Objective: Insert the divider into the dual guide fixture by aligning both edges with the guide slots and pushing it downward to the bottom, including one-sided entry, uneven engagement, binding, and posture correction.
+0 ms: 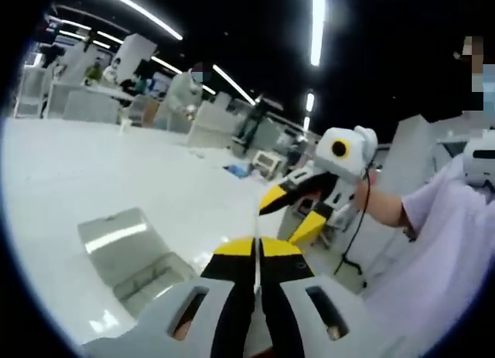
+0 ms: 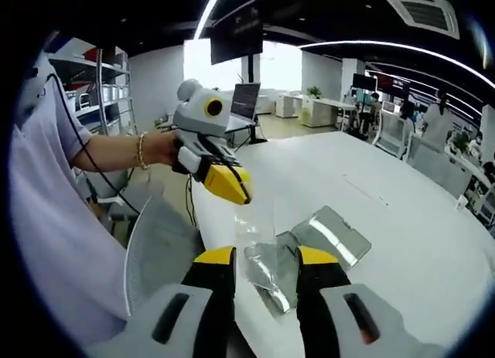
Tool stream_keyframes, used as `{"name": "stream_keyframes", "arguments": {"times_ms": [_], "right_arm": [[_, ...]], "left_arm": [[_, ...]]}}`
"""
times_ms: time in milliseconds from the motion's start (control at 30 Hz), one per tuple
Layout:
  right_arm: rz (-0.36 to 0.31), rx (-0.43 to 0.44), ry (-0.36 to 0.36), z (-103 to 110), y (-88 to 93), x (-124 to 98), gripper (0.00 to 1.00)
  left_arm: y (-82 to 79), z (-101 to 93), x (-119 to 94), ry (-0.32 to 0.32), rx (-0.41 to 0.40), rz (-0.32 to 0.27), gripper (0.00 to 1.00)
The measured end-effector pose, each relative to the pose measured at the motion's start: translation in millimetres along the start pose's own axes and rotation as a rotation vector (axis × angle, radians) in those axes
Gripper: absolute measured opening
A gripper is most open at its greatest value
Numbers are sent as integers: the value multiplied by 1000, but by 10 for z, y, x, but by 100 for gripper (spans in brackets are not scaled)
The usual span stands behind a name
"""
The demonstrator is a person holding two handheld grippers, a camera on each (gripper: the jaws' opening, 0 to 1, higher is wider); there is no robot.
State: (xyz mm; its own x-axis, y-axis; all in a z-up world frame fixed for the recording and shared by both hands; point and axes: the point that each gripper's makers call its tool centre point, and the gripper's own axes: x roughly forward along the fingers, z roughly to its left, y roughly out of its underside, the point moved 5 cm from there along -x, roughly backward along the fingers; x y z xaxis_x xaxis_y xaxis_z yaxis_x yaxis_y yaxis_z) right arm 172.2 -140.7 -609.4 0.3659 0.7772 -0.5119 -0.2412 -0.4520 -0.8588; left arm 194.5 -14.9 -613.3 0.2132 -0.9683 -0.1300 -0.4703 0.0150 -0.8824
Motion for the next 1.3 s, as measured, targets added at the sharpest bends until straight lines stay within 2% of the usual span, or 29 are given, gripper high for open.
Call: {"name": "stream_keyframes", "arguments": {"times_ms": [233, 367, 500, 733, 967, 1133, 1300], "right_arm": [[-102, 118, -134, 109, -101, -25, 21], [-109, 144, -170, 143, -89, -49, 19], [-97, 134, -178, 168, -61, -40, 16], [-133, 176, -260, 252, -103, -45, 5], [-133, 227, -297, 283, -110, -52, 2], [-133, 294, -332, 290, -135, -64, 0], [-130, 321, -334, 294, -139, -61, 0]], "left_arm": [[-21, -133, -18, 156, -45, 0, 0], [-63, -119, -52, 184, -64, -9, 0], [-97, -176, -62, 229, -71, -22, 0], [-95, -230, -44, 268, -65, -9, 0], [-95, -244, -71, 288, -59, -4, 0], [-101, -250, -87, 292, -46, -11, 0], [-110, -235, -87, 284, -39, -21, 1]]}}
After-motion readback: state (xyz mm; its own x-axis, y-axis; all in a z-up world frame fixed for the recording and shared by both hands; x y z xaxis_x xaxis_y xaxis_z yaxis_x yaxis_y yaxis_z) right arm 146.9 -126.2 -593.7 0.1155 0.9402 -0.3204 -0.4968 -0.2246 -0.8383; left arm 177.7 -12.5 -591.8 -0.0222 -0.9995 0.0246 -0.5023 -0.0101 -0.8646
